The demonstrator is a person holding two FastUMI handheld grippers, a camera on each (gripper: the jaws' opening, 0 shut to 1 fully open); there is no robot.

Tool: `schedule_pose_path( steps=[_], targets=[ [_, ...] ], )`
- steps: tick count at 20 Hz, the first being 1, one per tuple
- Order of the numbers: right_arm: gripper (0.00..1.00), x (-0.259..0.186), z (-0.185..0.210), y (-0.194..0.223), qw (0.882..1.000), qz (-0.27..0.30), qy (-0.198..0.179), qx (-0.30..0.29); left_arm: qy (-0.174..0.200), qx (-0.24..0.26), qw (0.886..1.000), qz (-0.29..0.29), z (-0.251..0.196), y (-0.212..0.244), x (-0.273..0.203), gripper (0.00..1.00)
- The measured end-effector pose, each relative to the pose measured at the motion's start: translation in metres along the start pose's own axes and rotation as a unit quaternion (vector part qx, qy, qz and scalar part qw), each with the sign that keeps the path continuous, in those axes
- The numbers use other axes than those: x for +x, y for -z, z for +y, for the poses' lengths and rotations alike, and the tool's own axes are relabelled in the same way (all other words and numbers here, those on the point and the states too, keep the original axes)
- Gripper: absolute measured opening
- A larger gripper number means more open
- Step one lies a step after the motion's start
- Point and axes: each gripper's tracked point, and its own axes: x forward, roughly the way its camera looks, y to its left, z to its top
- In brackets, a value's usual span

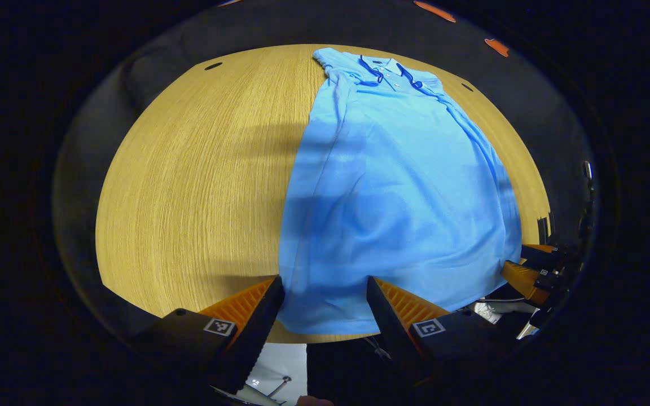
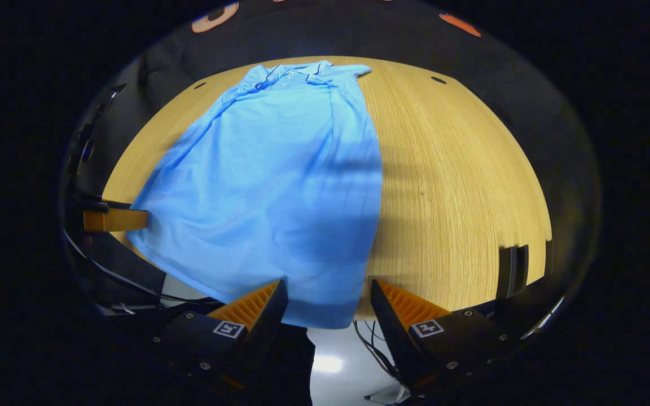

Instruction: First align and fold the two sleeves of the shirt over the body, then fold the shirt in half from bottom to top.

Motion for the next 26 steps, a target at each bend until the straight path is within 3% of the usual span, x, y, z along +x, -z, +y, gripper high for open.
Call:
schedule_pose_path(
  steps=[2,4,6,7,9,10,19,26],
  targets=[
    [0.89,0.002,0.000,-0.003,1.000,0.001,0.005,0.001,-0.021,0.019,1.000,0.003,-0.002,0.001,0.003,0.98],
    [0.71,0.004,-0.006,-0.006,1.000,0.006,0.012,0.020,-0.016,0.037,0.999,-0.009,-0.014,-0.003,0.006,0.96],
    [0.44,0.005,-0.015,-0.009,0.998,0.011,0.019,0.060,-0.010,0.045,0.999,-0.011,-0.024,-0.007,0.008,0.77],
    [0.22,0.005,-0.015,-0.012,0.997,0.014,0.008,0.081,-0.004,0.046,0.999,-0.012,-0.030,-0.008,0.006,0.69],
    [0.08,0.006,-0.008,-0.015,0.994,0.019,-0.027,0.102,0.004,0.035,0.999,-0.008,-0.039,-0.009,0.008,0.31],
    [0.06,0.003,-0.007,-0.020,0.994,0.010,-0.037,0.106,0.009,0.038,0.999,-0.009,-0.041,-0.011,0.007,0.11],
    [0.04,-0.042,-0.012,-0.108,0.992,-0.083,-0.057,0.075,0.036,0.042,0.993,-0.107,-0.049,-0.100,-0.052,0.11],
    [0.04,-0.067,-0.023,-0.191,0.987,-0.135,-0.049,0.077,0.046,0.059,0.983,-0.167,-0.048,-0.179,-0.083,0.11]
  ],
)
